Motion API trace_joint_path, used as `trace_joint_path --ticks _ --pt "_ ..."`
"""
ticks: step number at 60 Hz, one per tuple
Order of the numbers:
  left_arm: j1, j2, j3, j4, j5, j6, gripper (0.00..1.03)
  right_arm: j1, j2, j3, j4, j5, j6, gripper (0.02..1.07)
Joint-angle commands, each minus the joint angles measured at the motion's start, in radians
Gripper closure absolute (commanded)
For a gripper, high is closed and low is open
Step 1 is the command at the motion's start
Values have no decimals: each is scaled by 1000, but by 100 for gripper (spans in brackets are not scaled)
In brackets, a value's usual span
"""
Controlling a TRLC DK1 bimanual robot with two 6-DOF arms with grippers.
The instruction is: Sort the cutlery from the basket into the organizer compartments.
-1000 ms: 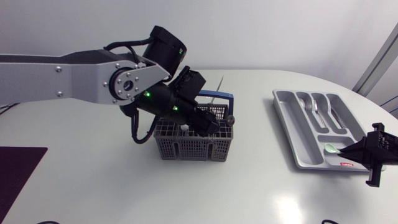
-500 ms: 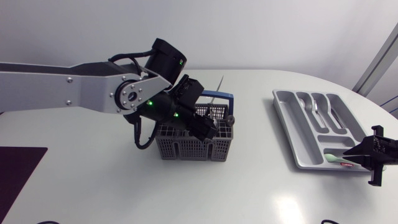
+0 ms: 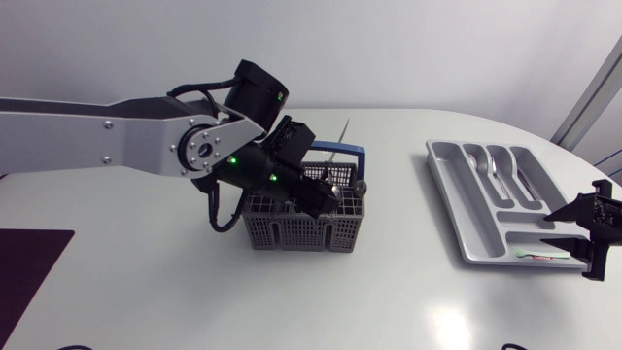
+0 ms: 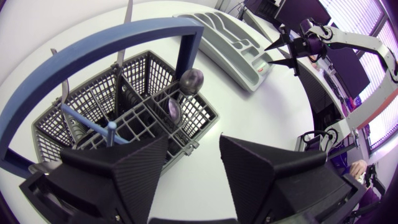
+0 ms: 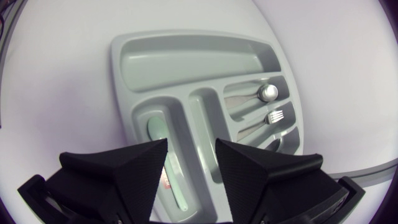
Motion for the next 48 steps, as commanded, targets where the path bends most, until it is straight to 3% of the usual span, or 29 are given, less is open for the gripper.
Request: trace_joint_path --ticks 1,15,35,42,48 --pt "6 16 -20 23 -1 -31 42 36 -61 -29 -72 -12 73 37" --pt "5 22 -37 97 -41 -42 42 90 -202 -63 -212 -101 179 31" --pt "6 90 -35 160 -67 -51 43 260 -437 -189 -266 -160 387 31" --pt "0 110 -40 192 -78 -62 56 340 -541 -233 -264 -165 470 31" --pt "-6 122 -45 204 -96 -70 60 398 -613 -273 -250 -165 522 31"
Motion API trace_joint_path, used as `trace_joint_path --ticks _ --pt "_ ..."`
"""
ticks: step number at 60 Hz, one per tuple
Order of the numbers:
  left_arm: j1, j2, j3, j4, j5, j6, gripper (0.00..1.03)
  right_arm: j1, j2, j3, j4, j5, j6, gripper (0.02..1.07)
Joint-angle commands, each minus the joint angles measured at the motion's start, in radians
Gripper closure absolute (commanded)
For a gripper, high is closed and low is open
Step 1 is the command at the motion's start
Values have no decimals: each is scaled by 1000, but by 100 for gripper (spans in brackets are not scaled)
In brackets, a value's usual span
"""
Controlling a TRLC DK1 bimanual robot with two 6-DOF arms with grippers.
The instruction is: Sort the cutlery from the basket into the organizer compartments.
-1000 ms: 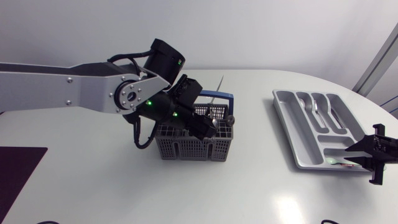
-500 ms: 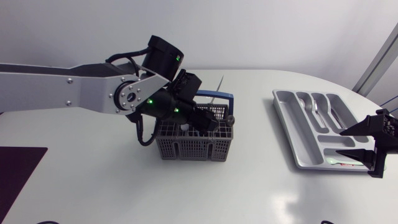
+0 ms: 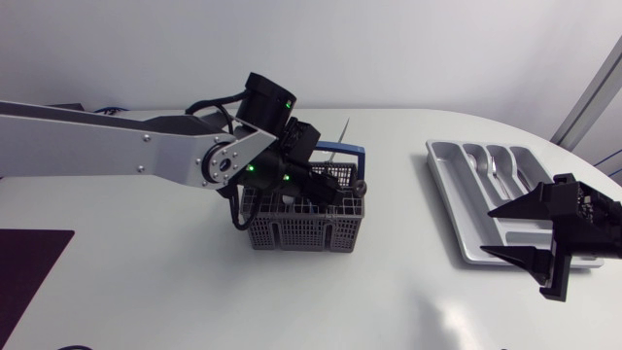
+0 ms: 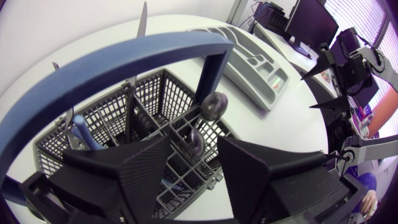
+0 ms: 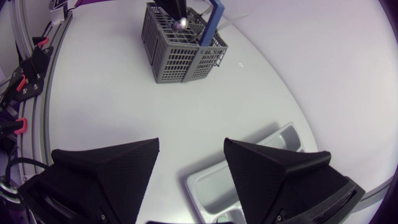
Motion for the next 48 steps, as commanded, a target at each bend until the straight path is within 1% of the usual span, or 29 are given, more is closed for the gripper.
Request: trace_joint_path --ticks 1,9,18,27,35,48 --pt "-6 39 -33 6 -15 -38 61 40 -57 -55 5 -6 70 31" --pt "-6 37 -49 35 -20 -50 66 74 -94 -89 45 -6 119 31" --pt "-6 33 -62 76 -20 -62 70 94 -103 -109 49 -6 128 31" --pt "-7 37 -62 76 -14 -68 73 108 -121 -126 66 0 145 31" --pt "-9 36 -61 72 18 -76 75 111 -137 -140 89 5 153 31" --pt "-15 36 -62 65 38 -76 75 109 -141 -146 92 6 151 31"
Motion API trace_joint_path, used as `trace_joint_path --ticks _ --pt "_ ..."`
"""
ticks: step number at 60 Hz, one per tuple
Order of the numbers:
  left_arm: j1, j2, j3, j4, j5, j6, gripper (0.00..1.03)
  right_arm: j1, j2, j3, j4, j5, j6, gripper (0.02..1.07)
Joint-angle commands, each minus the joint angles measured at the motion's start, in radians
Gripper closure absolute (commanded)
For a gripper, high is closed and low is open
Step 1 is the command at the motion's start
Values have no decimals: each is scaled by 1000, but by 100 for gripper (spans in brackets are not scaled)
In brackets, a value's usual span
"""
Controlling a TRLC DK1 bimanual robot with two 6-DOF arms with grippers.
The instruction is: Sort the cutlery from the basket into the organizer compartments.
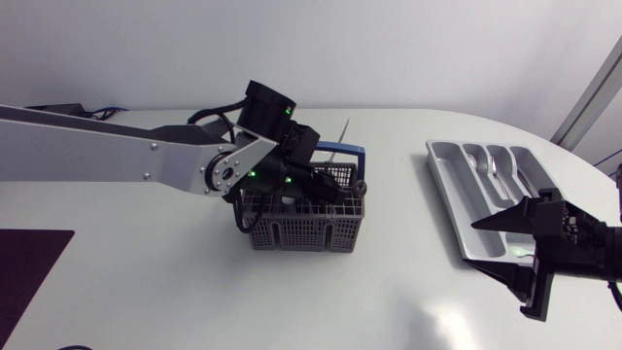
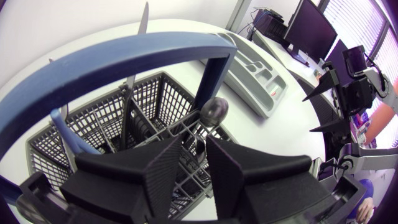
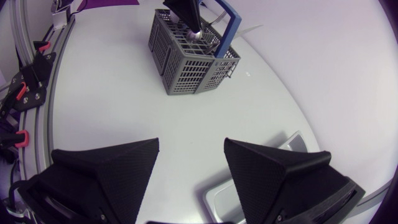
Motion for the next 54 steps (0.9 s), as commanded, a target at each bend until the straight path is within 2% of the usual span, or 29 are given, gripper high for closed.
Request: trace_joint_path --ticks 1,21,32,35,54 --pt "-12 24 -36 -19 17 -30 75 8 -10 -27 8 2 16 31" --pt "-12 14 -48 -10 27 -22 85 6 -22 -38 18 2 18 31" --pt "-6 -16 -71 6 32 -20 94 6 -27 -47 34 4 18 31" --pt "-6 -27 -80 9 32 -20 100 6 -27 -47 34 4 18 31" --pt "-1 -99 -113 12 49 -20 100 8 -44 -49 28 4 18 31"
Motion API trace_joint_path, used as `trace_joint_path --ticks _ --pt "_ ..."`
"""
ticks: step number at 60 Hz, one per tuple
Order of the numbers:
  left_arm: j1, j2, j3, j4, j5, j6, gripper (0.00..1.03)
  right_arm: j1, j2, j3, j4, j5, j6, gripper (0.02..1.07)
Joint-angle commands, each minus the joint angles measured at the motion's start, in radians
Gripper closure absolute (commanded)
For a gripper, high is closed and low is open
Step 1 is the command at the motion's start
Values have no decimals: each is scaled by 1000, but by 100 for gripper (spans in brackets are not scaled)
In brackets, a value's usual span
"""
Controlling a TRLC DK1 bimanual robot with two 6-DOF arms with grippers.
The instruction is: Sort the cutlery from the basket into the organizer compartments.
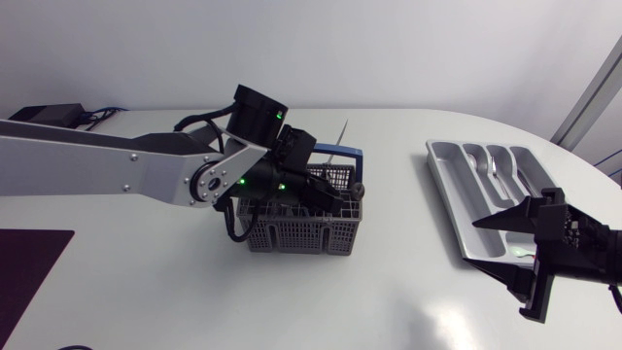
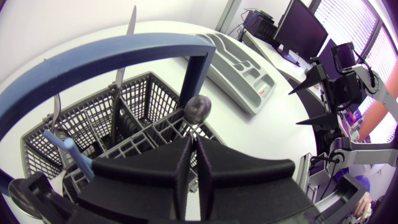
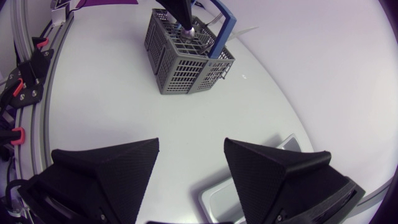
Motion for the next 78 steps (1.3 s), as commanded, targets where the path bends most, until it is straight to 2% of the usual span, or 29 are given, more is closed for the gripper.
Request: trace_joint_path --ticks 1,23,38,51,67,72,78 --pt "4 -35 -39 -22 2 -16 100 8 -4 -28 0 4 18 31" --pt "19 -110 -24 -21 61 -33 100 28 -23 -34 0 16 32 31" --pt "55 -198 16 -90 94 -33 100 85 -57 -20 -3 31 88 31" --pt "101 -248 51 -133 207 -78 100 141 -67 -9 -4 51 128 31" --pt "142 -244 92 -168 310 -125 100 146 -86 -6 -14 59 133 31" --pt "151 -256 106 -186 318 -125 100 149 -95 3 -14 59 153 31" --pt "167 -259 117 -206 368 -125 100 193 -96 23 -18 62 196 31"
